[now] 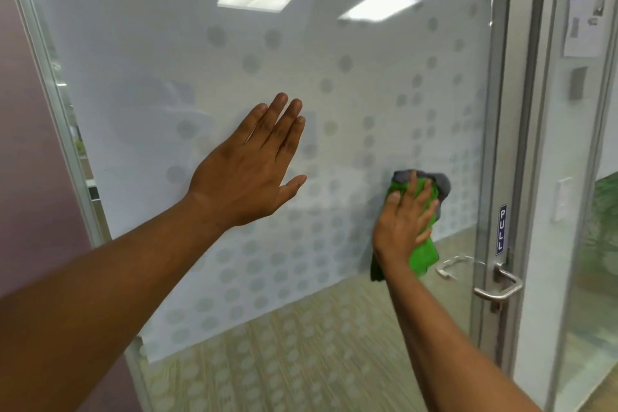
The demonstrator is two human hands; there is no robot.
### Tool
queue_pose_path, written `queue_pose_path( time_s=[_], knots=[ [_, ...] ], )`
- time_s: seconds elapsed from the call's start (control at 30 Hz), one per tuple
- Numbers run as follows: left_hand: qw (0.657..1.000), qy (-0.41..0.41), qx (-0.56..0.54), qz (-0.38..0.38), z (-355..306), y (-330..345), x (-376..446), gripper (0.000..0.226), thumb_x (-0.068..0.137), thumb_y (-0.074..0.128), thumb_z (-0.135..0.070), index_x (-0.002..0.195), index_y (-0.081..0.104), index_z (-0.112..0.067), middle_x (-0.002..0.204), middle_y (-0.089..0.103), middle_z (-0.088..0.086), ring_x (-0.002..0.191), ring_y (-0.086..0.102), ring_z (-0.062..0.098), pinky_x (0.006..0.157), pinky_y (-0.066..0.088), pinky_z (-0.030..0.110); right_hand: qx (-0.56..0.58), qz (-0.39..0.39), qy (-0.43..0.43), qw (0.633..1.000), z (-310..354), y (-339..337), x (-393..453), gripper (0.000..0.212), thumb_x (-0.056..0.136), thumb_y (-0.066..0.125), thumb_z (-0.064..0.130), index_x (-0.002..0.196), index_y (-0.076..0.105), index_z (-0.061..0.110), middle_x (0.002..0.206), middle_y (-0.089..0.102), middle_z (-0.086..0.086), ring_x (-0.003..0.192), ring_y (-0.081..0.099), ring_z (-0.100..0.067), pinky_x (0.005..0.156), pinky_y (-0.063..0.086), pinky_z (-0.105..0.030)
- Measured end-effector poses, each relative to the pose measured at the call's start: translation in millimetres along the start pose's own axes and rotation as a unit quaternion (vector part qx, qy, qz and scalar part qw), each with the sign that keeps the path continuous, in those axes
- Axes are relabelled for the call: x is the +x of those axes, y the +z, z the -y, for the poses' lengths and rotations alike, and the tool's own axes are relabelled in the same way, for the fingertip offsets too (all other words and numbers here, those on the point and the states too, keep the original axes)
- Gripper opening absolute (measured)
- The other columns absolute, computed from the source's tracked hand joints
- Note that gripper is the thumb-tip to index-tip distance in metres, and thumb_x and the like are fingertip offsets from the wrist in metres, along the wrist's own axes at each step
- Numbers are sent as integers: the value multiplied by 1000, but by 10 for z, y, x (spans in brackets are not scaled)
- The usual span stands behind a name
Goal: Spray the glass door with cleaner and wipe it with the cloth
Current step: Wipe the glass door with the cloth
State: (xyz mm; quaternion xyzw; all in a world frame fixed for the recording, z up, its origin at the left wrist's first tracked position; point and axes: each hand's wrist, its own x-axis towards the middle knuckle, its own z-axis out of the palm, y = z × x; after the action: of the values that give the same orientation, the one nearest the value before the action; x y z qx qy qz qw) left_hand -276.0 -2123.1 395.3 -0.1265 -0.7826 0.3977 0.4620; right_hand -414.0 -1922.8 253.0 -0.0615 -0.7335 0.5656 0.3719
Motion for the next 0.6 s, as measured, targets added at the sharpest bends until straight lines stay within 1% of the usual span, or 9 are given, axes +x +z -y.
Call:
queue_pose_path(
  time_s=[0.07, 0.1, 0.2, 0.27, 0.37, 0.4, 0.47, 0.53, 0.6],
  knots=[
    [1000, 1, -4, -5, -2, 3, 0, 84, 102, -2, -57, 158, -7, 5, 167, -8, 28, 156, -6, 42, 128, 9, 50, -14, 11, -19, 1000, -32, 66, -328, 57, 98, 20, 46, 152, 0, 44, 167, 0, 5, 154, -4, -25, 119, 4, -61],
    [1000, 2, -7, -8, 0, 6, -3, 84, 102, -1, -57, 158, -7, 5, 167, -8, 28, 156, -6, 42, 128, 9, 50, -24, 22, -42, 999, -6, 112, -504, 57, 98, 18, 48, 152, -1, 44, 167, -2, 6, 154, -6, -25, 118, 3, -62],
    [1000, 0, -15, -20, -2, 14, -3, 83, 103, 1, -56, 158, -6, 5, 167, -5, 27, 157, -3, 42, 128, 10, 50, -63, 56, -153, 985, 154, 205, -984, 58, 99, 17, 50, 156, 9, 43, 167, -6, 8, 153, -12, -27, 117, -1, -65],
    [1000, 0, -18, -10, 1, -5, -2, 86, 101, 0, -59, 158, -8, 5, 167, -7, 27, 157, -5, 41, 128, 8, 49, -66, 59, -211, 973, 322, 208, -1044, 56, 101, 19, 49, 156, 14, 42, 167, -2, 7, 153, -12, -28, 116, 0, -67],
    [999, 4, -31, -8, 12, -17, 0, 90, 99, -3, -64, 158, -9, 5, 167, -6, 27, 157, -4, 41, 128, 8, 49, -77, 52, -282, 955, 706, 153, -734, 55, 101, 21, 50, 155, 16, 43, 167, -3, 7, 153, -13, -28, 116, -1, -66],
    [999, 4, -37, -11, 12, -17, 0, 91, 100, -1, -64, 158, -8, 5, 168, -4, 26, 157, -3, 41, 128, 8, 49, -75, 45, -292, 952, 857, 134, -561, 55, 101, 22, 49, 155, 15, 43, 167, -3, 7, 153, -12, -28, 116, -1, -66],
    [999, 4, -44, -9, 6, -20, 4, 90, 100, 1, -64, 158, -8, 4, 168, -3, 26, 157, -2, 40, 128, 9, 49, -60, 33, -279, 958, 1096, 92, -195, 55, 101, 25, 49, 155, 15, 44, 167, 0, 8, 154, -9, -28, 116, 0, -65],
    [999, 3, -37, -7, 3, -7, -1, 90, 100, 1, -64, 158, -9, 4, 168, -4, 25, 157, -3, 40, 128, 8, 49, -45, 17, -245, 968, 1172, 44, 148, 54, 101, 25, 49, 154, 15, 45, 167, 4, 8, 154, -5, -29, 116, 2, -64],
    [1000, 4, -28, -12, 5, -6, -8, 88, 101, 1, -62, 158, -9, 4, 168, -4, 25, 157, -3, 40, 129, 8, 49, -34, -1, -194, 980, 1104, -12, 460, 53, 102, 25, 47, 154, 17, 44, 167, 6, 8, 154, -2, -29, 116, 3, -64]
  ],
)
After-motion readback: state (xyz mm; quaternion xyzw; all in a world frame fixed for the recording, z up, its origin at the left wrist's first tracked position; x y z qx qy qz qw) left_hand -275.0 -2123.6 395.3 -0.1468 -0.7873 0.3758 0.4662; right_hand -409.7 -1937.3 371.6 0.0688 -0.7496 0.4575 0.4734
